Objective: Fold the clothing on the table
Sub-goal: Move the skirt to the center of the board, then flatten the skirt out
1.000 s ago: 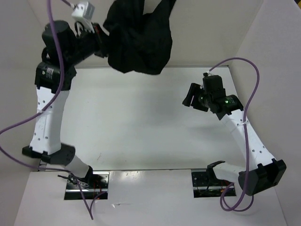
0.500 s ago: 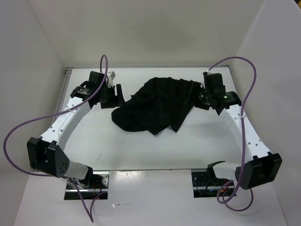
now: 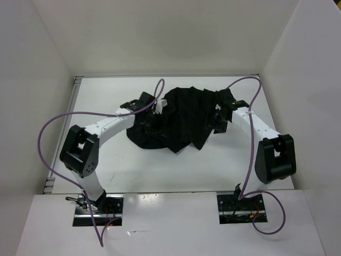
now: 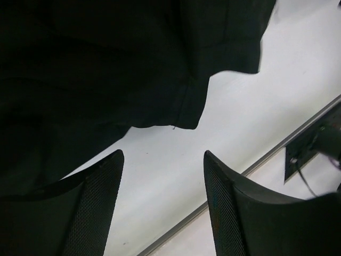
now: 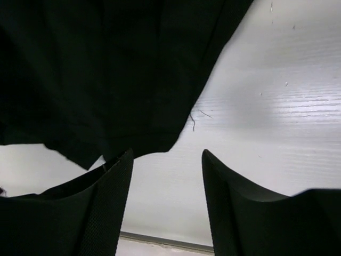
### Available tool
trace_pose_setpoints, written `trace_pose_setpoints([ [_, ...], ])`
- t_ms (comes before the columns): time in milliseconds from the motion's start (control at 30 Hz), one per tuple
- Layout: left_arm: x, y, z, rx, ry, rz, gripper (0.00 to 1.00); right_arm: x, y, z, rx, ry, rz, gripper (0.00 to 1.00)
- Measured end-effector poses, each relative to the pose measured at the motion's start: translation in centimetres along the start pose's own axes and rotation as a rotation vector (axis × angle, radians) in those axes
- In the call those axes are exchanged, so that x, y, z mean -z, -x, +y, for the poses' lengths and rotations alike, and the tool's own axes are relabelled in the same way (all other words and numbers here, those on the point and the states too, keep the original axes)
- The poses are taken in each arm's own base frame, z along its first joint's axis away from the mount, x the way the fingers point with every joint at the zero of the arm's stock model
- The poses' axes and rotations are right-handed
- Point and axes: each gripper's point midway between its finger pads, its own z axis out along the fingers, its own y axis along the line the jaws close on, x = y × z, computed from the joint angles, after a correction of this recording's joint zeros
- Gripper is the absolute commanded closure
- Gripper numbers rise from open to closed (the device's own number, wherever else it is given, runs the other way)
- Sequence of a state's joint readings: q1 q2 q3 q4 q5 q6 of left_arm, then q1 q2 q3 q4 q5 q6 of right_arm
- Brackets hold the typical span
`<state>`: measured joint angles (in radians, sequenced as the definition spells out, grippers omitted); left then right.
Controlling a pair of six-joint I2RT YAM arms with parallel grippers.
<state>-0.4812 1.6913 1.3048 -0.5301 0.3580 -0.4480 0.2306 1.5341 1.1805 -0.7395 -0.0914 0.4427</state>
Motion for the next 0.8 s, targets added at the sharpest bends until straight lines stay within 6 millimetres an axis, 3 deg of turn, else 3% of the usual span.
trace_pose_setpoints([
  [100,-2.9,-2.4,-0.3,-0.007,0.0,0.1,0.28,-2.4,-1.5,-0.9,-0.041,-0.036,0.063,0.45],
  [200,-3.8,-3.6,-1.2,-0.029,-0.011,0.137,0.28,-4.8,-3.0,-1.6,-0.08,-0.057,0.118,0.5],
  [333,-3.6,-2.5,-1.9,-0.045,-0.022,0.108,0.27,-6.7,-5.0,-2.2,-0.126,-0.07,0.181,0.57],
  [533,-3.5,-1.8,-1.9,-0.051,-0.015,0.085,0.27,-8.3,-5.3,-1.9,-0.166,-0.052,0.193,0.64],
  [567,-3.5,-1.8,-1.9,-0.051,-0.012,0.083,0.27,-8.4,-5.3,-1.8,-0.172,-0.044,0.193,0.67],
  [600,-3.5,-1.7,-1.8,-0.052,-0.009,0.081,0.27,-8.5,-5.4,-1.6,-0.179,-0.035,0.192,0.8],
  [667,-3.5,-1.7,-1.7,-0.051,-0.006,0.08,0.26,-8.7,-5.5,-1.2,-0.189,-0.011,0.192,0.93],
  [733,-3.5,-1.7,-1.7,-0.051,-0.003,0.079,0.26,-8.9,-5.5,-0.9,-0.196,0.001,0.193,1.0],
  [800,-3.6,-1.7,-1.6,-0.051,0.001,0.078,0.26,-8.8,-5.3,-0.9,-0.197,-0.01,0.181,1.0],
])
